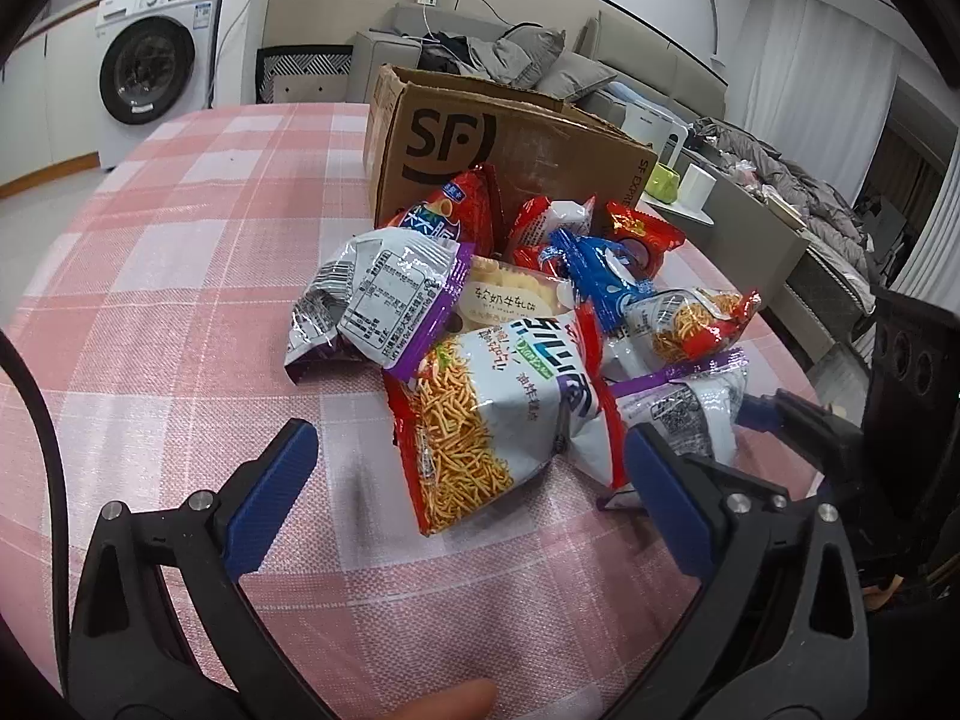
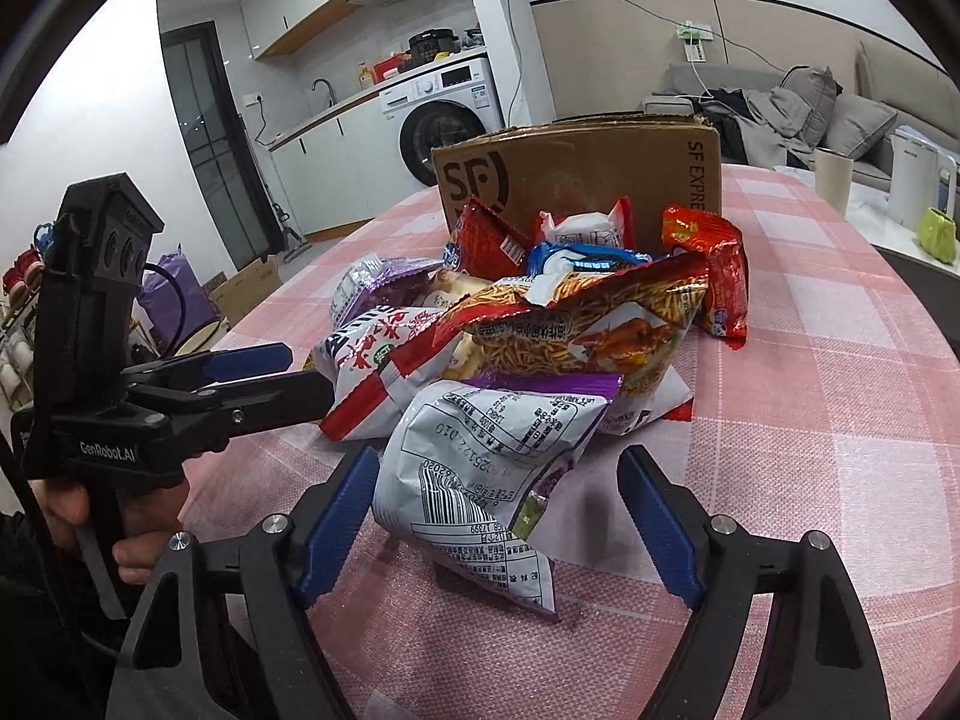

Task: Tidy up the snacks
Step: 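Grasp the noodle-snack bag with the left gripper while the right gripper grasps the white printed bag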

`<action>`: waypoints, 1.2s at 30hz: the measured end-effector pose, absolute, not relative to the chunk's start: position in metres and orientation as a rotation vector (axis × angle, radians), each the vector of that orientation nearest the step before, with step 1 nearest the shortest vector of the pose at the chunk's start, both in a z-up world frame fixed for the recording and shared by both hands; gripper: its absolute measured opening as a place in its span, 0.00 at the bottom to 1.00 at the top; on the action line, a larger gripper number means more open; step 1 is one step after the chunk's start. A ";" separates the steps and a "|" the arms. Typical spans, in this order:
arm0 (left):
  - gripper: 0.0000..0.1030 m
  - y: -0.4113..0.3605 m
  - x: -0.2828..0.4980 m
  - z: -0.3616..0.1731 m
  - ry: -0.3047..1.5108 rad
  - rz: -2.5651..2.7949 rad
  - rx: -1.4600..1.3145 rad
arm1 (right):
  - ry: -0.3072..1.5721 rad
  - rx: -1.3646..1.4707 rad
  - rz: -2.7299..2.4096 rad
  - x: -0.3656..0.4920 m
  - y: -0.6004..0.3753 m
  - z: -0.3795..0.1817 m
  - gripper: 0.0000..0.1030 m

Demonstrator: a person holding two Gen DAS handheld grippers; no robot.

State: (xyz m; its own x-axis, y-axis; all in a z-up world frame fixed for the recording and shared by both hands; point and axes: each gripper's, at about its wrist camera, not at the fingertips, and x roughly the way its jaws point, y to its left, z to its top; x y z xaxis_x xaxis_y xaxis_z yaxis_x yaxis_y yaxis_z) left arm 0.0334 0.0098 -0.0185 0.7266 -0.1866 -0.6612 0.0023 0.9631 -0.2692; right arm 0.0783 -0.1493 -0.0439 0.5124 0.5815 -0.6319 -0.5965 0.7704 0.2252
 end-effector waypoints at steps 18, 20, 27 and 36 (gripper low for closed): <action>0.84 -0.012 0.058 -0.020 0.777 -0.192 -0.219 | 0.757 -0.049 0.789 0.072 -0.140 -0.045 0.51; 0.71 -0.013 0.056 -0.020 0.762 -0.196 -0.207 | 0.749 -0.049 0.784 0.071 -0.141 -0.045 0.50; 0.55 -0.012 0.051 -0.019 0.737 -0.205 -0.202 | 0.744 -0.046 0.781 0.071 -0.143 -0.044 0.49; 0.49 -0.012 0.038 -0.016 0.713 -0.236 -0.190 | 0.714 -0.029 0.776 0.070 -0.149 -0.039 0.48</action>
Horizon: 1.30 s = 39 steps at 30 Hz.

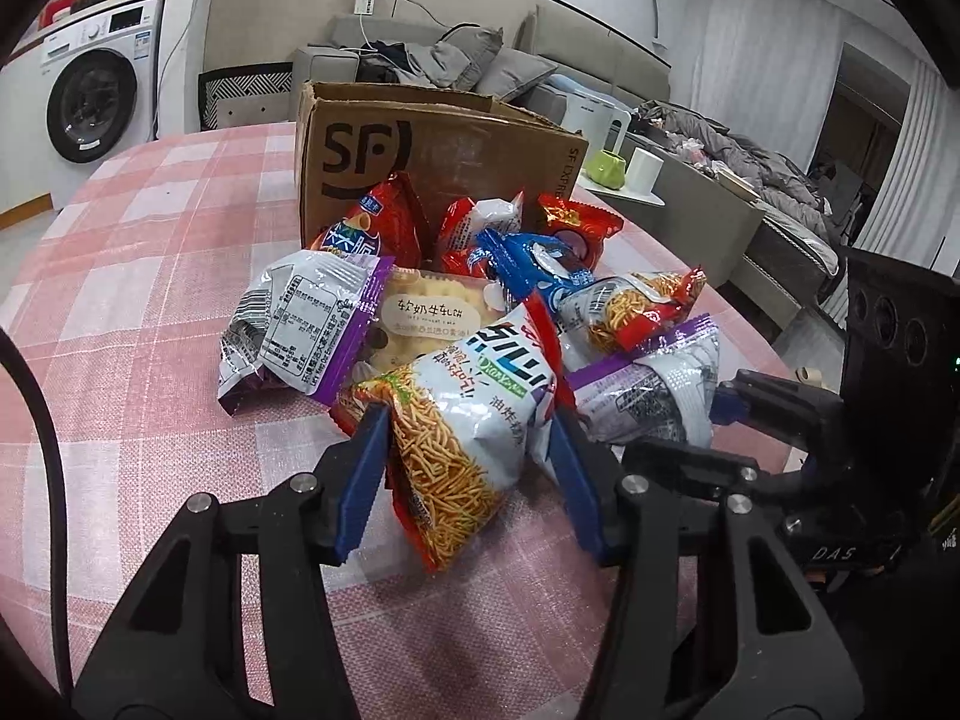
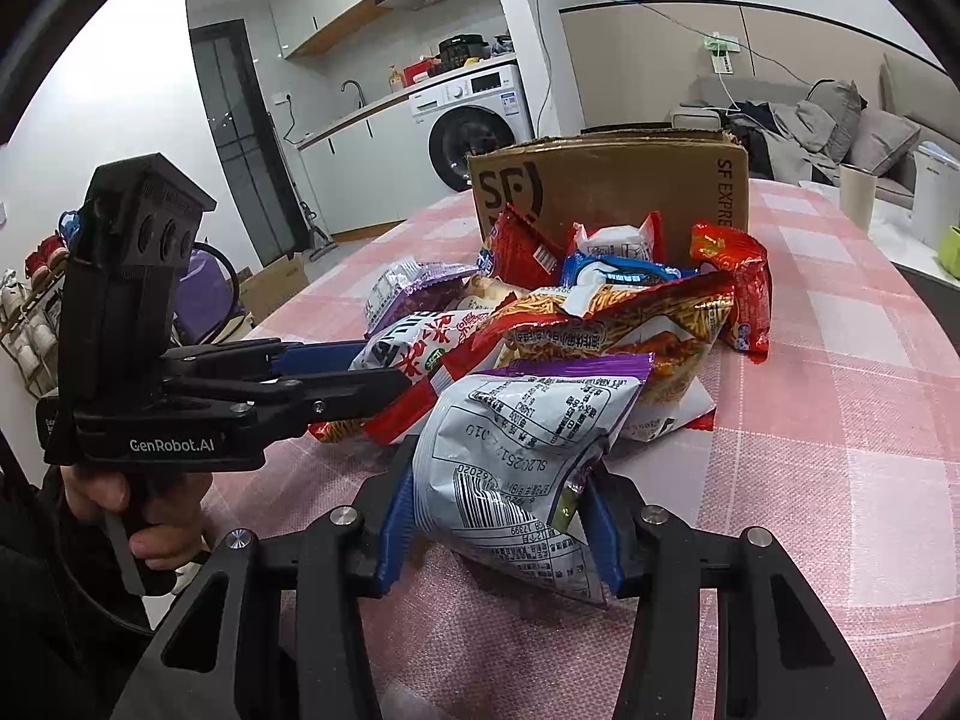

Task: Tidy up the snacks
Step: 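Grasp the noodle-snack bag with the left gripper while the right gripper grasps the white printed bag, then carry both held bags into the cardboard box with both grippers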

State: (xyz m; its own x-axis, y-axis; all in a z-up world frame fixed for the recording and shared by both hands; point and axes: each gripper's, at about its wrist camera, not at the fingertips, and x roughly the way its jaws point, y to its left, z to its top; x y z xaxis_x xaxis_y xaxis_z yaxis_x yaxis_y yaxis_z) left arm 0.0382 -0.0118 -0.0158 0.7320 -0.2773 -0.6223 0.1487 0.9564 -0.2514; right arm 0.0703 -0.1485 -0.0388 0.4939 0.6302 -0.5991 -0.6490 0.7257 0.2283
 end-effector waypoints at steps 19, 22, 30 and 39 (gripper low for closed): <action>0.49 -0.004 0.020 0.013 0.620 -0.234 -0.187 | 0.576 0.030 0.794 0.059 -0.169 -0.007 0.47; 0.49 -0.003 0.017 0.018 0.608 -0.236 -0.194 | 0.560 0.049 0.799 0.057 -0.172 -0.002 0.47; 0.49 -0.005 0.008 0.032 0.573 -0.249 -0.195 | 0.518 0.112 0.773 0.058 -0.186 0.013 0.47; 0.49 -0.005 0.004 0.051 0.538 -0.237 -0.192 | 0.501 0.136 0.715 0.070 -0.193 0.031 0.47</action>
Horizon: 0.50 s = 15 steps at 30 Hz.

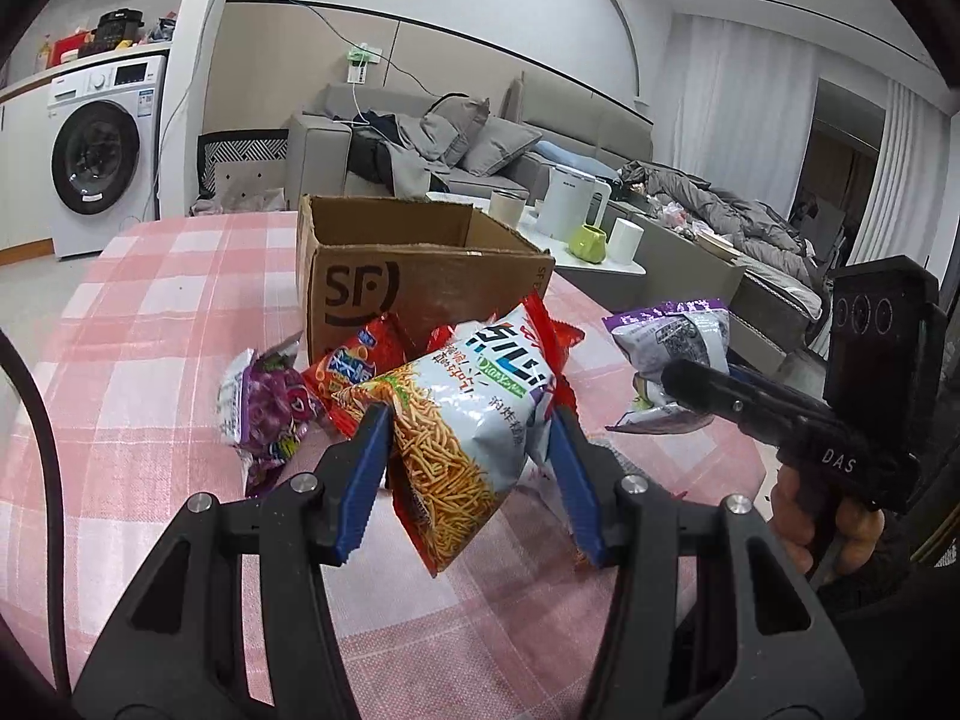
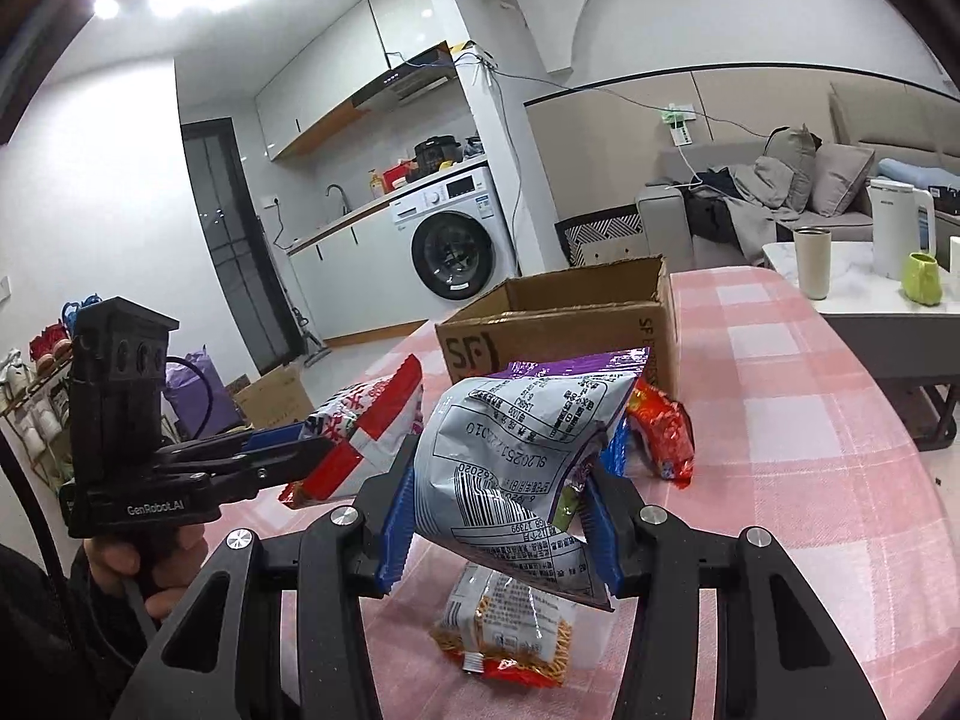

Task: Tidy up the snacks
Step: 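Carry both held bags into the cardboard box with both grippers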

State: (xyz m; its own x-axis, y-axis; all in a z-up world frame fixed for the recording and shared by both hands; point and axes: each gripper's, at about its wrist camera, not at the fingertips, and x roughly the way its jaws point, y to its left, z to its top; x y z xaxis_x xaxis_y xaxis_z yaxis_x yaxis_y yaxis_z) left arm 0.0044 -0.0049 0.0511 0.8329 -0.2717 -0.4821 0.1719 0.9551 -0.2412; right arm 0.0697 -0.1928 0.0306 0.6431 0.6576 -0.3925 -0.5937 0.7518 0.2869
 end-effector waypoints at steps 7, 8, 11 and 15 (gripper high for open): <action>0.49 0.000 0.007 0.067 0.510 -0.198 -0.181 | 0.482 0.125 0.706 0.078 -0.189 0.046 0.47; 0.49 0.001 0.010 0.069 0.505 -0.192 -0.179 | 0.481 0.124 0.705 0.080 -0.188 0.048 0.47; 0.49 0.004 0.019 0.078 0.491 -0.180 -0.180 | 0.487 0.133 0.703 0.087 -0.187 0.056 0.47; 0.49 0.008 0.026 0.088 0.478 -0.165 -0.183 | 0.485 0.115 0.685 0.095 -0.181 0.064 0.47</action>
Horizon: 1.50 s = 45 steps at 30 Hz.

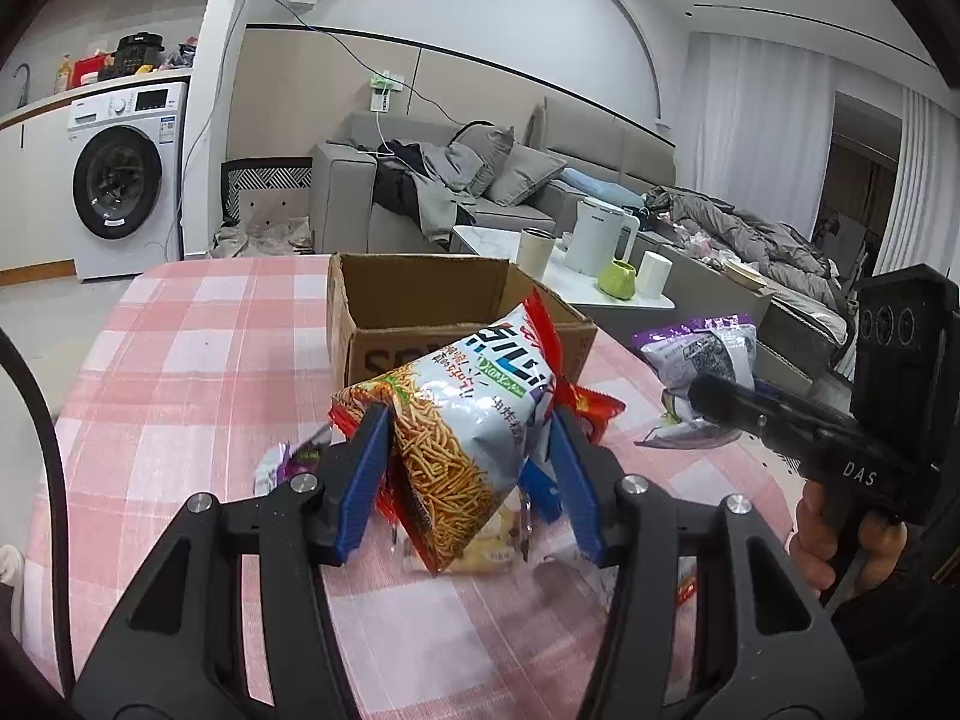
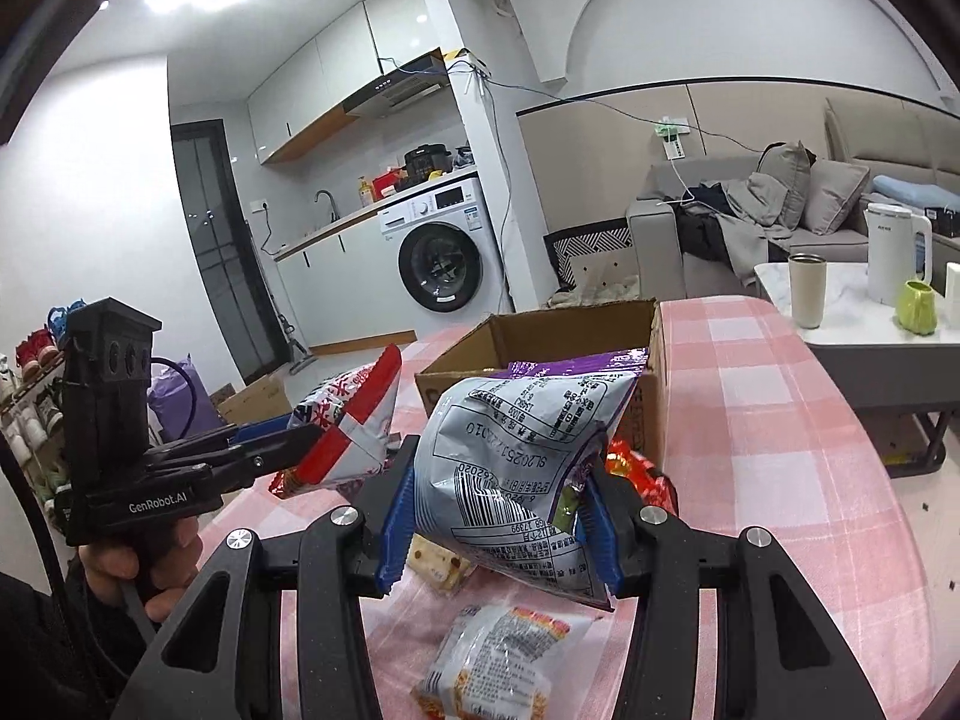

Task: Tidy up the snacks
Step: 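Carry both held bags into the cardboard box with both grippers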

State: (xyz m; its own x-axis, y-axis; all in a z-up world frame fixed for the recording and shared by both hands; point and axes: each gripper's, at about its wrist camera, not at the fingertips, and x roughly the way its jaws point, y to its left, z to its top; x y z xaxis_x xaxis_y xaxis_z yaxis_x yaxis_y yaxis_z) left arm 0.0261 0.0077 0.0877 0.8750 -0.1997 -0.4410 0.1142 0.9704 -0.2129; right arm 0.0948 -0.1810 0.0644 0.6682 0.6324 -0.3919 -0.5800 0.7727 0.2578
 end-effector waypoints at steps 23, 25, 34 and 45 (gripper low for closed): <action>0.49 0.021 0.115 0.113 0.454 -0.084 -0.176 | 0.471 0.099 0.660 0.166 -0.161 0.097 0.47; 0.49 0.021 0.122 0.112 0.456 -0.078 -0.174 | 0.475 0.098 0.658 0.174 -0.159 0.099 0.47; 0.49 0.018 0.152 0.105 0.474 -0.057 -0.146 | 0.507 0.097 0.643 0.201 -0.151 0.096 0.47; 0.49 0.015 0.186 0.093 0.498 -0.041 -0.133 | 0.536 0.090 0.633 0.226 -0.142 0.092 0.47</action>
State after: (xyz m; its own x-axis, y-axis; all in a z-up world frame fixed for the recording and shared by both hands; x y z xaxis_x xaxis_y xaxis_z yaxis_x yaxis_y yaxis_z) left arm 0.1859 0.0149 0.0928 0.8778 -0.0716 -0.4737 0.0067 0.9905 -0.1372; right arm 0.2256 -0.1415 0.0917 0.6759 0.5847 -0.4486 -0.5389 0.8074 0.2402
